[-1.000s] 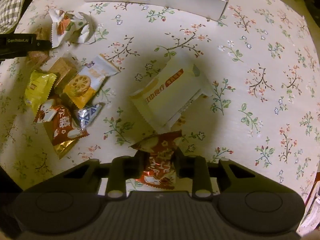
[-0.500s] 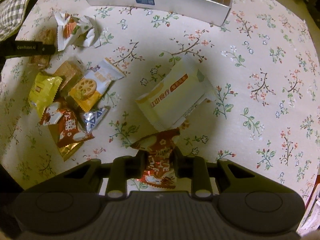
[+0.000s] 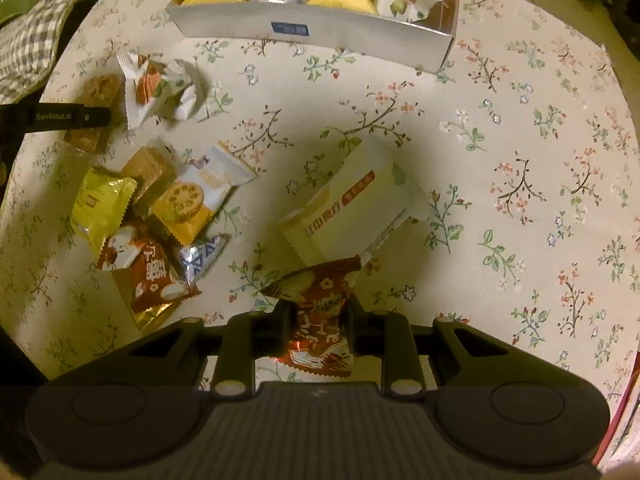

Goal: Organize snacks
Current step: 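Grasp the pink-wrapped bar with the left gripper while the right grasps a red-brown snack, then carry both snacks into the box and lower them between the packets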

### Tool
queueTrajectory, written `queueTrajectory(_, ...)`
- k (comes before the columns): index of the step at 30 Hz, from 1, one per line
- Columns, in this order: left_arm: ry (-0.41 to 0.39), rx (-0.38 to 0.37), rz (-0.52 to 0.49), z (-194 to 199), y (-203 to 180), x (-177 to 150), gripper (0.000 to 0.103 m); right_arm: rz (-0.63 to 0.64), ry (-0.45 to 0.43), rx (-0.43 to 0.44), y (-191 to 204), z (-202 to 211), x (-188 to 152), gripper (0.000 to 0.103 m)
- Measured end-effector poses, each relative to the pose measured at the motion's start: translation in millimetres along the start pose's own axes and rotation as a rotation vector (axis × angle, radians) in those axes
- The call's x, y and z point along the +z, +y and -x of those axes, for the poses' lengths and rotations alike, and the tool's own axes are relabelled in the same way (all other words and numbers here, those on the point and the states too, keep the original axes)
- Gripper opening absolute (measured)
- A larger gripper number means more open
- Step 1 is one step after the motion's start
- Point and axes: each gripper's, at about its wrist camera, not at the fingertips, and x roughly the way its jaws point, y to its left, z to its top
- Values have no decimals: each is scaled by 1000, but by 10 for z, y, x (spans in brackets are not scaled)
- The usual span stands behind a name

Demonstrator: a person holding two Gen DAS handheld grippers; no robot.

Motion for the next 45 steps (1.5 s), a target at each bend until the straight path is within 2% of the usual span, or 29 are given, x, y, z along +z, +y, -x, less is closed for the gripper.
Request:
queueTrajectory(14, -55, -11, 6, 155, 40, 96, 30, -25, -61, 22, 24, 112, 6, 23)
queueTrajectory(26, -120, -47, 17, 308, 20, 210, 30, -82, -159, 45, -97, 314, 95, 23)
queueTrajectory(35, -163, -108, 33, 419, -40, 313, 30, -145, -210, 47, -230, 384, 150, 23)
queueTrajectory(45, -215, -190, 4, 482, -315, 561, 30, -203, -252, 54, -387, 398, 324, 23)
